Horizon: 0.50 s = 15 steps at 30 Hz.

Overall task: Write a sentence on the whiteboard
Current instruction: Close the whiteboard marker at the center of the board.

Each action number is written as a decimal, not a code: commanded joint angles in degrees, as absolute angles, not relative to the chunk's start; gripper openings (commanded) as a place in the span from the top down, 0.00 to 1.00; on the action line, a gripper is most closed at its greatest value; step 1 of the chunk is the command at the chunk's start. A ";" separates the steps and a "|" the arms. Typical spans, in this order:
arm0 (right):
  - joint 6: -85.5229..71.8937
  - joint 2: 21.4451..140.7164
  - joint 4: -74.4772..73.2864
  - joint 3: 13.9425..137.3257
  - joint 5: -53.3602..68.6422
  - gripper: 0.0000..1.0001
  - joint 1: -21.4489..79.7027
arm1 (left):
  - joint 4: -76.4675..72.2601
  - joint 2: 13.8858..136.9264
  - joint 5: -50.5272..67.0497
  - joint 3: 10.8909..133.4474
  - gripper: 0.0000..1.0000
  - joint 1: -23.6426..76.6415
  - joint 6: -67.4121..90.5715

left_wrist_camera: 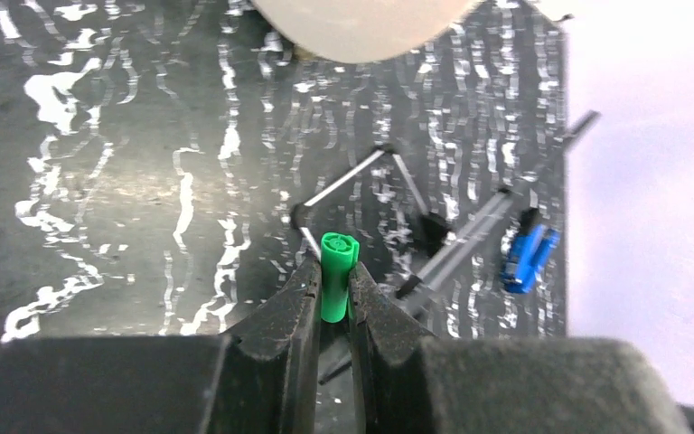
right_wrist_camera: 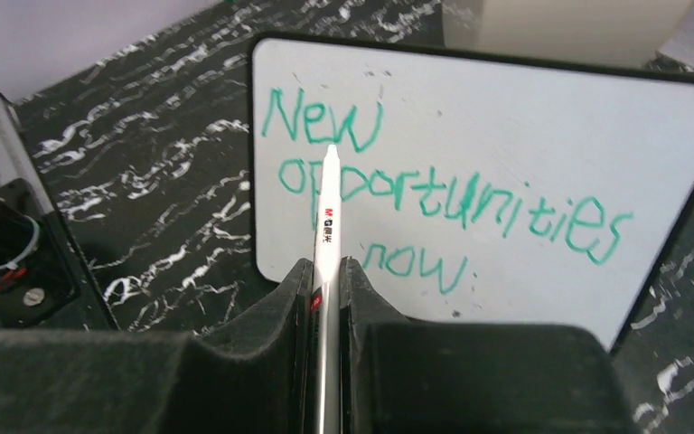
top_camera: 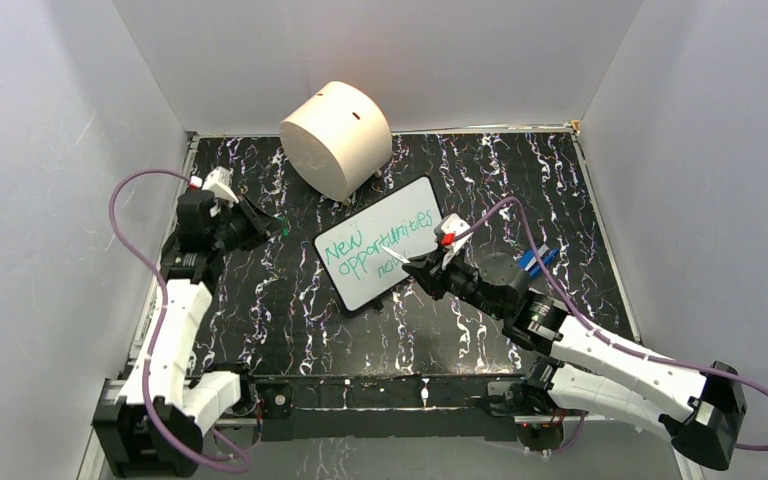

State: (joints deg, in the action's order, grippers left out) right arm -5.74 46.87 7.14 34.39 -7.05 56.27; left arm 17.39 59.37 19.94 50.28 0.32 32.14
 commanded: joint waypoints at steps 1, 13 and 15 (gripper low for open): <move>-6.05 47.76 20.49 33.58 -1.76 1.00 56.62 | 9.53 51.84 28.85 46.15 1.00 0.09 37.93; -6.81 53.88 43.28 29.90 2.73 1.00 57.86 | -17.62 40.31 38.74 35.20 1.00 1.40 55.51; -6.49 55.58 46.59 29.50 3.07 1.00 58.26 | -21.76 39.56 37.97 33.97 1.00 2.75 58.14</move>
